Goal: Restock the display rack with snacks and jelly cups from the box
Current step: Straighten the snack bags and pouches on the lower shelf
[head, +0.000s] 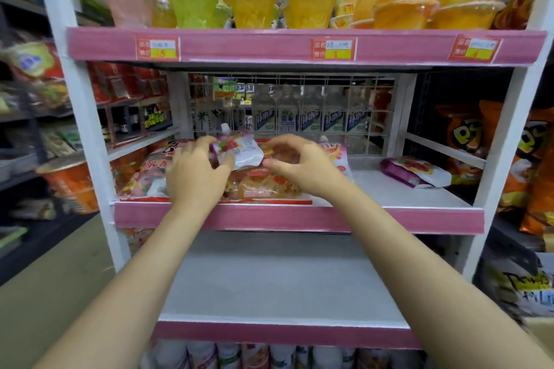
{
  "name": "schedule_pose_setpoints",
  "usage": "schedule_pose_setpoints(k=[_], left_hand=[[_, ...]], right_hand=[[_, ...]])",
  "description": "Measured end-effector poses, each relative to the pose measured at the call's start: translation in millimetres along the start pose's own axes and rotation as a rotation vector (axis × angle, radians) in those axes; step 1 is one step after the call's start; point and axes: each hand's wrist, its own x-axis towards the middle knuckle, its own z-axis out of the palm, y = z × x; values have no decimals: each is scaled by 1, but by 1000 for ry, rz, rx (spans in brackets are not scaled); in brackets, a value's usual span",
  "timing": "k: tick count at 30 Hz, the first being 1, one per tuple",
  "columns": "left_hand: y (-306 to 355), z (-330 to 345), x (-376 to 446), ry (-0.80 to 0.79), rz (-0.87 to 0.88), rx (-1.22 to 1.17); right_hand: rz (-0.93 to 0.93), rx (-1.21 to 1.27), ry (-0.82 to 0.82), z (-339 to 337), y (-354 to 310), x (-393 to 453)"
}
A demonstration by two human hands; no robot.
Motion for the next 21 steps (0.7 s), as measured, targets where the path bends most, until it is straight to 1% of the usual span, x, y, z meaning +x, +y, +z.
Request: schedule_pose_setpoints(k=[2,4,7,12,14,17,20,21], left_hand=[[-11,1,0,-139,-53,61],[-17,5,-4,-194,-16,53],[-23,9,-3,-229,87,84],[-24,7,-2,-247,103,22],[-26,4,0,-252,80,-105],[-20,-5,6,-240,49,-493],[-2,-15,11,-89,123,-545],[3,-18,12,-58,120,-567]], right_hand=[[53,-45,-67,26,-5,13],[93,-87,-86,41,-3,18],[83,-85,-90,45,0,16],[48,-86,-93,43,-1,15],[39,-13,-81,42,-3,14],[-10,131,-52,38,-9,8],[-72,254,-17,36,-16,-3],[-77,296,-13,35,-18,-8]])
